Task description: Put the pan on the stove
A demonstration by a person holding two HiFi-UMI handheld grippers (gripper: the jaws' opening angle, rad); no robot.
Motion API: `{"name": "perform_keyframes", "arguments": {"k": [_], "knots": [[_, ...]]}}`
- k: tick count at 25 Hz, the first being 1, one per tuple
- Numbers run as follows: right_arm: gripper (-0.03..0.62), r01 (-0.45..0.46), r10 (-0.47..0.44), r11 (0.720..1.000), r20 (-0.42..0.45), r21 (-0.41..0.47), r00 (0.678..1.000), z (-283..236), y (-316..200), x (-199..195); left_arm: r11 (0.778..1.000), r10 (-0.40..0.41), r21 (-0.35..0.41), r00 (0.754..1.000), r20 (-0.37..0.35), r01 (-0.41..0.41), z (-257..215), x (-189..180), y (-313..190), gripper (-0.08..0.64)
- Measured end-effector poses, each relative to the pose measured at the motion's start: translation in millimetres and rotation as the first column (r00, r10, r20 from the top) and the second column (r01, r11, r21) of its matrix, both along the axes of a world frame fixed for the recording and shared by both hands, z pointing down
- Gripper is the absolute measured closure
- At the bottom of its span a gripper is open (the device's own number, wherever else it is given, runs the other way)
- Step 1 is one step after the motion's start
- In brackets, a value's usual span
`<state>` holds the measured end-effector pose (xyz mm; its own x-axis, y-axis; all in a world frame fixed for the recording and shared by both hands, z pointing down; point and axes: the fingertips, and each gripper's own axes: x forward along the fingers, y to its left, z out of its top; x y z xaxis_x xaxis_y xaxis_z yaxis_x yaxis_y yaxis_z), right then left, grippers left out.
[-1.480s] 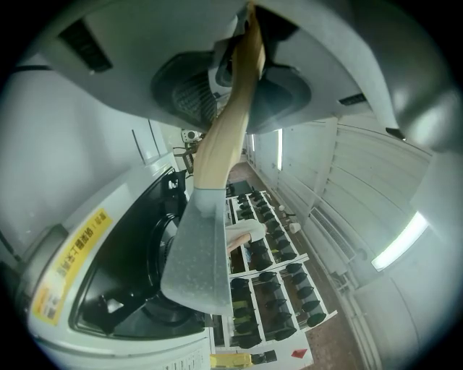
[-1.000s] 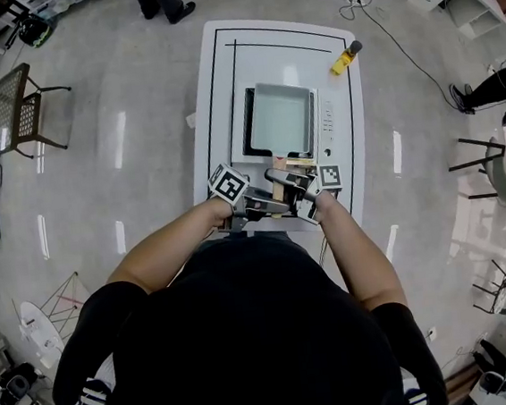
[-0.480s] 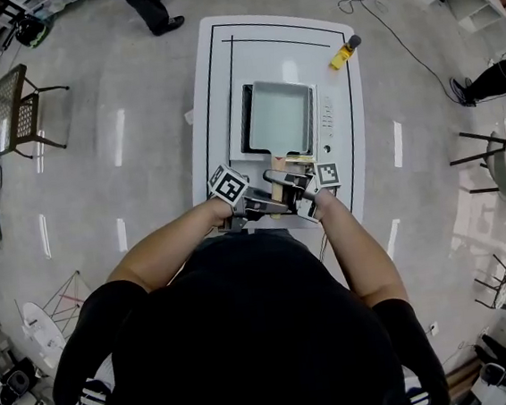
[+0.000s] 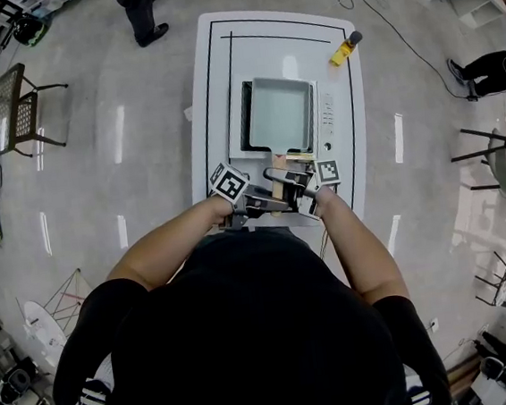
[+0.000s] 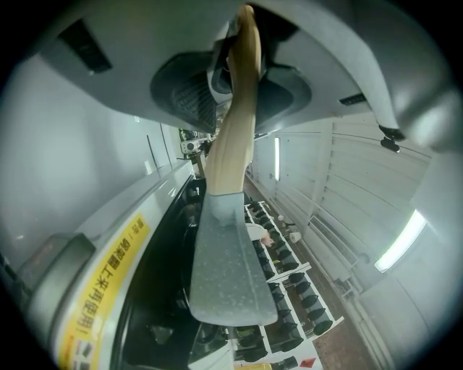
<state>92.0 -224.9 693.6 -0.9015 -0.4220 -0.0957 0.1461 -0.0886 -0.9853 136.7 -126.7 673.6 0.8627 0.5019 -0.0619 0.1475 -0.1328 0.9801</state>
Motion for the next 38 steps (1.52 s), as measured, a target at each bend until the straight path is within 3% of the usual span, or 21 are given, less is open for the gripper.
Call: {"name": "perform_keyframes", "arguments": {"k": [23, 31, 38], "knots": [[0.419, -0.024, 0.024, 1.000, 0.002, 0.004, 1.000, 3.9, 0.6, 1.5, 0.999, -0.004, -0.048, 1.000, -0.007, 0.003, 0.1, -1.3, -2.4, 0.430], [0.345, -0.078, 0.078, 0.997, 0.012, -0.018, 0.997, 0.8, -4.2, 5.5, 0.998, -0.005, -0.056, 1.000, -0.020, 0.004, -5.2, 1.0, -2.8, 0.332], [0.331, -0.081, 0.081, 0.997, -0.025, 0.000, 0.996, -0.1, -1.2, 7.7, 0.999, -0.003, -0.032, 1.000, -0.008, 0.003, -2.5, 2.2, 0.1, 0.306]]}}
